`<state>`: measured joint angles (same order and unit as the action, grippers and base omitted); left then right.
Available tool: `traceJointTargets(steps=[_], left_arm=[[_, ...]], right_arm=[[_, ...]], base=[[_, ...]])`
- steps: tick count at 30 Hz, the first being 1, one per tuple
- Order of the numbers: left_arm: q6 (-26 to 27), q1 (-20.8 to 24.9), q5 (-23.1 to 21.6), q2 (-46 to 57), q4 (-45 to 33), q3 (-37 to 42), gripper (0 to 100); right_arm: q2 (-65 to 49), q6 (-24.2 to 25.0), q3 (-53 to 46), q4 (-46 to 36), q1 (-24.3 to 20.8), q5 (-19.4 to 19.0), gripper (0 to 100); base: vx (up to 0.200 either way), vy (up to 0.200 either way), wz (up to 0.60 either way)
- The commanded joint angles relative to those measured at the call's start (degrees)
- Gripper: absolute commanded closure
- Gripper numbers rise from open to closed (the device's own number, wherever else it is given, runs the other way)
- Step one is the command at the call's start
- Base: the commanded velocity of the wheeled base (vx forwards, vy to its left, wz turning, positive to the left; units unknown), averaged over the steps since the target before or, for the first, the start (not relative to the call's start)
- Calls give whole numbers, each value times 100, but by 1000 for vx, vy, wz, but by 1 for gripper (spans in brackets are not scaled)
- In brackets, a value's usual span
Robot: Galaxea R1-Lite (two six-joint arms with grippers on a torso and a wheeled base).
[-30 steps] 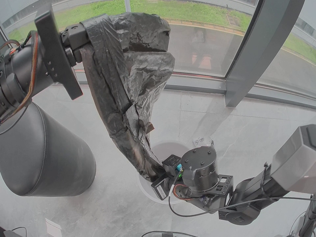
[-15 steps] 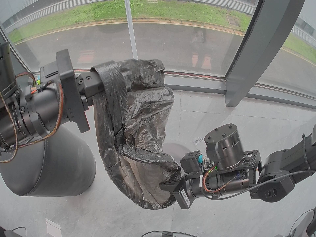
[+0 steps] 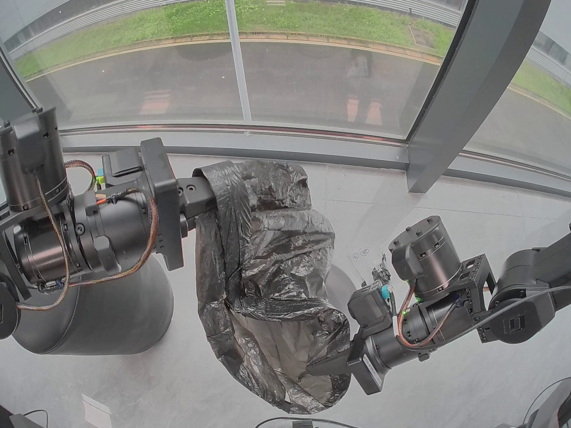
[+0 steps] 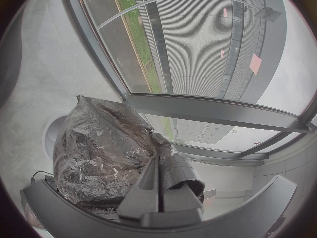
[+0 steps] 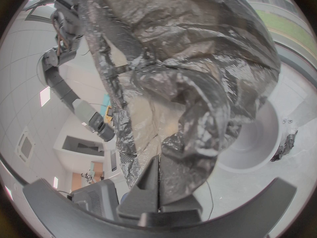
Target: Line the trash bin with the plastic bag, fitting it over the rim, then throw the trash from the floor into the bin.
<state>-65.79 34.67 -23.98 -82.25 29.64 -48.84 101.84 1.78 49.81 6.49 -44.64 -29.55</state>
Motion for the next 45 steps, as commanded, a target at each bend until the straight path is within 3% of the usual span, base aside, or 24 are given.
traceJointTargets(steps=[1,6,15,33,45], left_arm=[[-4,5,-10,-151,7,129,100],[5,-4,-292,-125,7,392,100],[-21,-162,-309,-133,675,1087,100],[-4,-347,-309,-204,798,1421,100],[5,-769,-327,-810,930,1359,100]], right_arm=[[-235,-178,-24,-306,70,-341,100],[-235,-354,-42,-596,70,-640,100],[-147,-380,-138,-596,17,-1070,100],[310,-406,-103,-508,-185,-1167,100],[662,-389,-376,318,210,-1149,100]], base=[[0,0,0],[0,0,0],[0,0,0],[0,0,0],[0,0,0]])
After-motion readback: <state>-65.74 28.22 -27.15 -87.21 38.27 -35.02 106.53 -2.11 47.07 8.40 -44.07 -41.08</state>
